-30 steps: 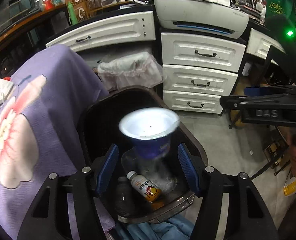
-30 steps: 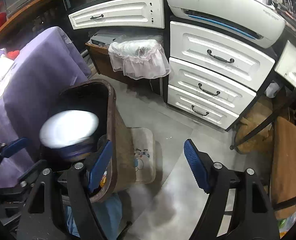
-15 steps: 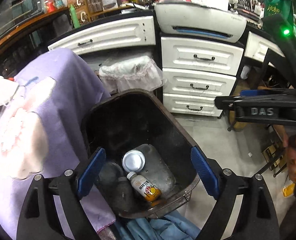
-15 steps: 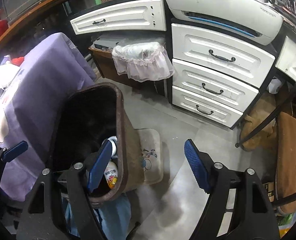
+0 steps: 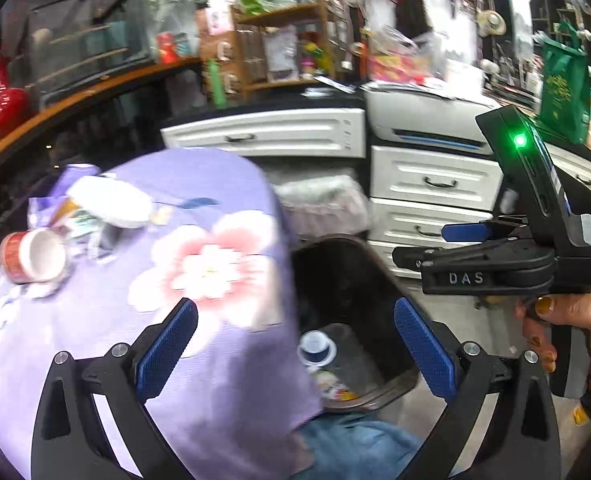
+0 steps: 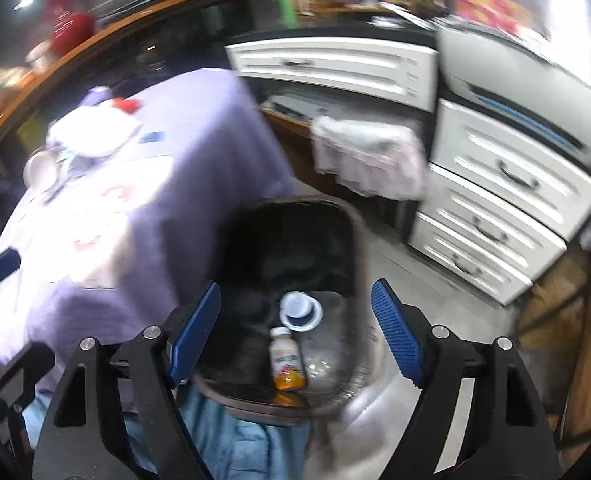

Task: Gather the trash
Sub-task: 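Open the left tool to drop the blue cup into the bin, then grasp the red cup with the black lid with the right tool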

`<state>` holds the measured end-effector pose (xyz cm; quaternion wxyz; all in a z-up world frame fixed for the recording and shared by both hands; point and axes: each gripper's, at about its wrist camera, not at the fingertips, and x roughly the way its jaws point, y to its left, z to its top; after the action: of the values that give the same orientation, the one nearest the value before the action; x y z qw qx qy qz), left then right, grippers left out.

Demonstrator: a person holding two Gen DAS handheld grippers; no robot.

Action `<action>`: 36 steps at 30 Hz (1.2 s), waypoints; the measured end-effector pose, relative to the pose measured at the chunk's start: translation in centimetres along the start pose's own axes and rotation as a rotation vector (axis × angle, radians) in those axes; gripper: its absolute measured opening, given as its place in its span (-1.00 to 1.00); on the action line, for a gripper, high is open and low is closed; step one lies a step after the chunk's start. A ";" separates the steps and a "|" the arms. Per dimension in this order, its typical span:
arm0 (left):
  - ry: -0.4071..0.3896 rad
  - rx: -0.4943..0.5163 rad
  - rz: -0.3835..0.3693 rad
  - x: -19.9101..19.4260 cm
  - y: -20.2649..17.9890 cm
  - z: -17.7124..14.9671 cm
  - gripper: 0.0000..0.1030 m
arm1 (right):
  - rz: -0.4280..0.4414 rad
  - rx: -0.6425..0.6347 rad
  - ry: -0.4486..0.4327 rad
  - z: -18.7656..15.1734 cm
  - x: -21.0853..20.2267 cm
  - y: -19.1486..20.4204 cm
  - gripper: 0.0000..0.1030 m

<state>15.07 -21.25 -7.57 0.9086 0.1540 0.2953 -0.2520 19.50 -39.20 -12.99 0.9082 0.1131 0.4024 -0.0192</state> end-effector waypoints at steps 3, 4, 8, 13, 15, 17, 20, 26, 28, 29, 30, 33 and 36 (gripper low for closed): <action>-0.003 -0.036 0.045 -1.3 2.7 -0.3 0.89 | 0.068 -0.083 0.002 1.1 0.0 4.0 0.51; 0.001 -0.049 0.065 -1.6 3.7 -0.5 0.89 | 0.099 -0.109 0.006 1.4 0.1 5.5 0.51; 0.032 -0.123 0.126 -3.0 8.3 -1.6 0.89 | 0.186 -0.199 0.020 2.5 0.3 10.7 0.51; 0.036 -0.212 0.166 -5.6 14.3 -3.4 0.89 | 0.296 -0.335 0.024 4.7 0.5 18.6 0.51; 0.031 -0.227 0.197 -6.5 16.7 -4.0 0.89 | 0.326 -0.405 0.015 5.5 0.5 21.9 0.51; 0.034 -0.238 0.225 -7.2 18.8 -4.8 0.89 | 0.369 -0.475 0.017 6.3 0.5 25.7 0.51; 0.039 -0.265 0.270 -8.0 21.9 -5.9 0.89 | 0.418 -0.600 0.024 7.8 1.0 31.8 0.51; 0.054 -0.289 0.327 -9.1 27.2 -7.5 0.89 | 0.447 -0.749 0.091 11.4 4.0 41.2 0.51; 0.062 -0.280 0.340 -9.4 28.5 -8.0 0.90 | 0.410 -0.826 0.094 12.3 5.1 44.3 0.51; 0.066 -0.277 0.342 -9.4 29.1 -8.1 0.90 | 0.388 -0.860 0.092 12.7 5.7 45.6 0.51; 0.069 -0.275 0.346 -9.5 29.7 -8.3 0.90 | 0.369 -0.880 0.092 13.1 6.4 46.5 0.51; 0.070 -0.276 0.353 -9.6 30.9 -8.8 0.90 | 0.273 -0.949 0.129 14.3 9.4 49.7 0.51; 0.074 -0.286 0.345 -9.6 32.1 -9.4 0.89 | 0.179 -1.004 0.142 15.0 11.8 51.6 0.52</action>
<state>21.70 12.79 -4.75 0.9394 0.0809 0.3305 -0.0423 44.91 8.39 -2.13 0.8191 -0.3016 0.4116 0.2620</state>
